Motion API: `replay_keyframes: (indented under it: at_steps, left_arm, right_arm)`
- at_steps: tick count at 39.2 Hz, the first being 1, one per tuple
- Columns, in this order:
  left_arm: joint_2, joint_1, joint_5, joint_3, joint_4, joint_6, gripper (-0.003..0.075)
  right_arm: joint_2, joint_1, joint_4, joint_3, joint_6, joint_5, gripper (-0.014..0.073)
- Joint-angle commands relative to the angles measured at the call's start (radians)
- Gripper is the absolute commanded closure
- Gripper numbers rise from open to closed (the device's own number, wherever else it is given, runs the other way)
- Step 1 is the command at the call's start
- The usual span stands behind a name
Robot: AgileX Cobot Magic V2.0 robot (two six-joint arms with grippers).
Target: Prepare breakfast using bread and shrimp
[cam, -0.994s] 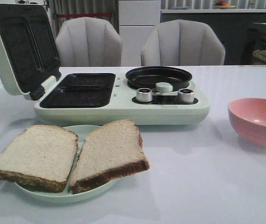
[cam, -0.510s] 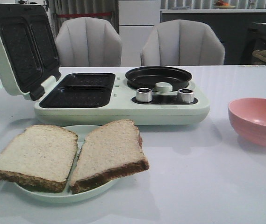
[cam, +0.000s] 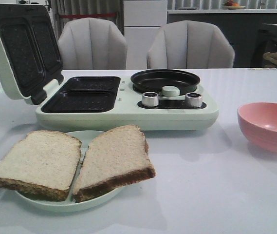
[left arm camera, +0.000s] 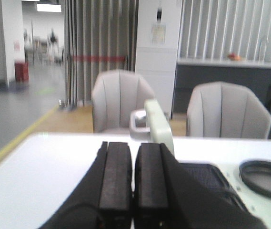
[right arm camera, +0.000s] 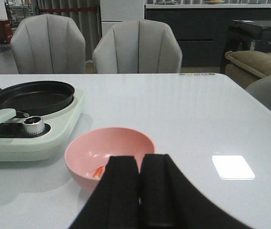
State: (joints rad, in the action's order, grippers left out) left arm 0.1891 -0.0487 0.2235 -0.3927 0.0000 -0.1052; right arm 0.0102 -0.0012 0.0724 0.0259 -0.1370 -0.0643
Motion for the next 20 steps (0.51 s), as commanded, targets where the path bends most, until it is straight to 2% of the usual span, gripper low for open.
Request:
replay_keyframes:
  at_steps: [1, 14, 17, 20]
  left_arm:
    - [0.057, -0.002, -0.024, -0.039, -0.031, -0.002, 0.0606]
    - [0.116, -0.002, -0.029, -0.039, -0.052, -0.002, 0.0604]
    - [0.116, -0.002, -0.006, -0.041, -0.05, -0.002, 0.0587]
    - [0.116, -0.002, 0.001, -0.041, -0.048, 0.002, 0.0531]
  right_arm:
    - [0.022, -0.005, 0.015, -0.016, 0.006, 0.08, 0.0454]
    - [0.022, -0.005, 0.015, -0.016, 0.006, 0.078, 0.0454]
    - [0.022, -0.005, 0.015, -0.016, 0.006, 0.078, 0.0454]
    - [0.022, -0.005, 0.015, -0.016, 0.006, 0.078, 0.0454]
